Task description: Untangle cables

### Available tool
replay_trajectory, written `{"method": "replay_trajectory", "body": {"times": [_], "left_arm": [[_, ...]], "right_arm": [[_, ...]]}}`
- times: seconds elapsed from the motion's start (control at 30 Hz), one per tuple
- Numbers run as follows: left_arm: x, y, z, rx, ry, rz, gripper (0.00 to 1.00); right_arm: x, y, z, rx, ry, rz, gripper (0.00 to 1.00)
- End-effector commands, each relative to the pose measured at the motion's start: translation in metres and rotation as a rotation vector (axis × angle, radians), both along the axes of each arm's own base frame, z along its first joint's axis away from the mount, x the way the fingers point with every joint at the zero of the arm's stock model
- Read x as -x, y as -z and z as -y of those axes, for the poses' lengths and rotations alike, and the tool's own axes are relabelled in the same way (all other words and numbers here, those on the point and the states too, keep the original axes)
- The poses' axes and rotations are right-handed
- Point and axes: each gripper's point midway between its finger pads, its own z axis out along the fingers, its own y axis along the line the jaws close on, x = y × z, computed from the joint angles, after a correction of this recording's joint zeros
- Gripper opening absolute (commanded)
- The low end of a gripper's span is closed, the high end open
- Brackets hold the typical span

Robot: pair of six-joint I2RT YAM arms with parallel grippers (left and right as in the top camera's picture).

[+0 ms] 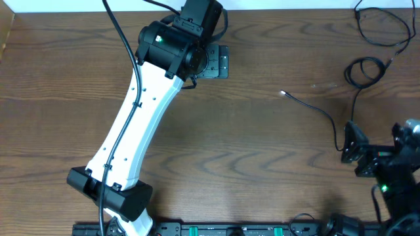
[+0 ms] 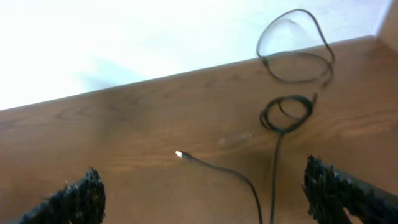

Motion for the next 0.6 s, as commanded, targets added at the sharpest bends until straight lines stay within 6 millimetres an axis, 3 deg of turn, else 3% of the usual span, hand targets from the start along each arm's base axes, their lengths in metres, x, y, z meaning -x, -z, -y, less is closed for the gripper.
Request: {"method": "replay_trajectory", "body": {"times": [0.0, 0.4, 0.57], "left_arm": [[-0.001, -0.001, -0.002, 0.003, -0.014, 0.003, 0.94], [-0.001, -0.001, -0.002, 0.003, -0.014, 0.003, 0.94], [-0.001, -0.001, -0.002, 0.003, -0.014, 0.003, 0.94]], "right_arm": [[0.01, 0.019, -0.011, -0.017, -0.038, 0.051, 0.99], [-0.008, 0.048, -0.007, -0.025, -0.041, 0.357, 0.99], [-0.014, 0.059, 0.013, -0.057, 0.062, 0.452, 0.99]]}}
